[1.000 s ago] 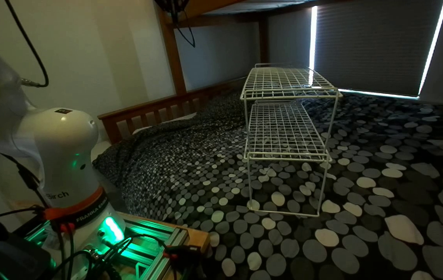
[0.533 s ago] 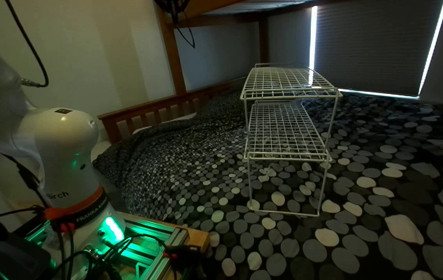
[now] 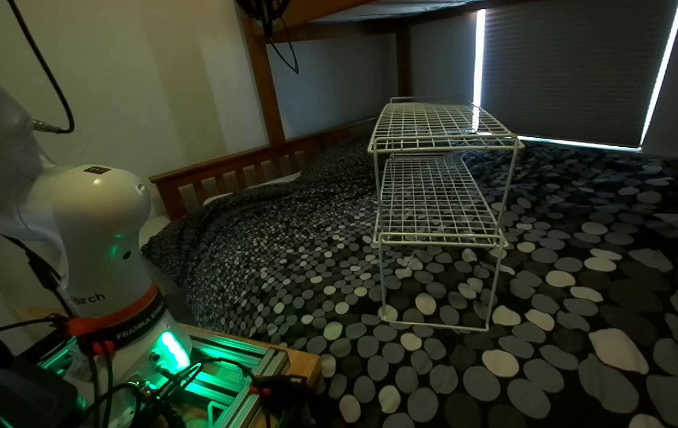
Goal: Hang the black hanger on the top bunk bed
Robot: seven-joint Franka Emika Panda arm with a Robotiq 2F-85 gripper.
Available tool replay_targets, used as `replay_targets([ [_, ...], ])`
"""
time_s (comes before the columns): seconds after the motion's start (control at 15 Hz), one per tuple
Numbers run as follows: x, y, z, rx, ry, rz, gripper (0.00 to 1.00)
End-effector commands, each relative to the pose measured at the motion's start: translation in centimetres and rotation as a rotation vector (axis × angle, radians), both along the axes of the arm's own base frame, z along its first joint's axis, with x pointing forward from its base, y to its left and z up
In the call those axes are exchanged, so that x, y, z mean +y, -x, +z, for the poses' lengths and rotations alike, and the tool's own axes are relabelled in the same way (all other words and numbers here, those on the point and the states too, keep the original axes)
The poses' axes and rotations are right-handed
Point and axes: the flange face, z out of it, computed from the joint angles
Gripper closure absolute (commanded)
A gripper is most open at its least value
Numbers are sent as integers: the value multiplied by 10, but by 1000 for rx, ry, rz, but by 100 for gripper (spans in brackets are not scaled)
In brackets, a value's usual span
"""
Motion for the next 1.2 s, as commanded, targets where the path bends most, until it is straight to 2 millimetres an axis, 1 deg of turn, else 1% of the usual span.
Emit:
replay_targets([
  [0.0, 0, -1, 0, 1, -1, 0, 92],
  [0.07, 0, -1, 0, 1, 0, 1, 92],
  [0.13, 0, -1, 1, 1, 0, 1, 98],
  [0.27, 6, -6, 10, 21, -37, 25, 98],
  [0.4, 8, -15, 19, 33, -97, 36, 98],
  [0.53, 6, -23, 31, 35, -170, 48, 98],
  [0.67, -4, -32, 38, 48, -240, 35, 98],
  [0.8, -20, -41, 40, 67, -291, -16, 98],
  [1.0, -47, -56, 30, 100, -345, -88, 98],
  [1.13, -57, -66, 24, 122, -371, -118, 98],
])
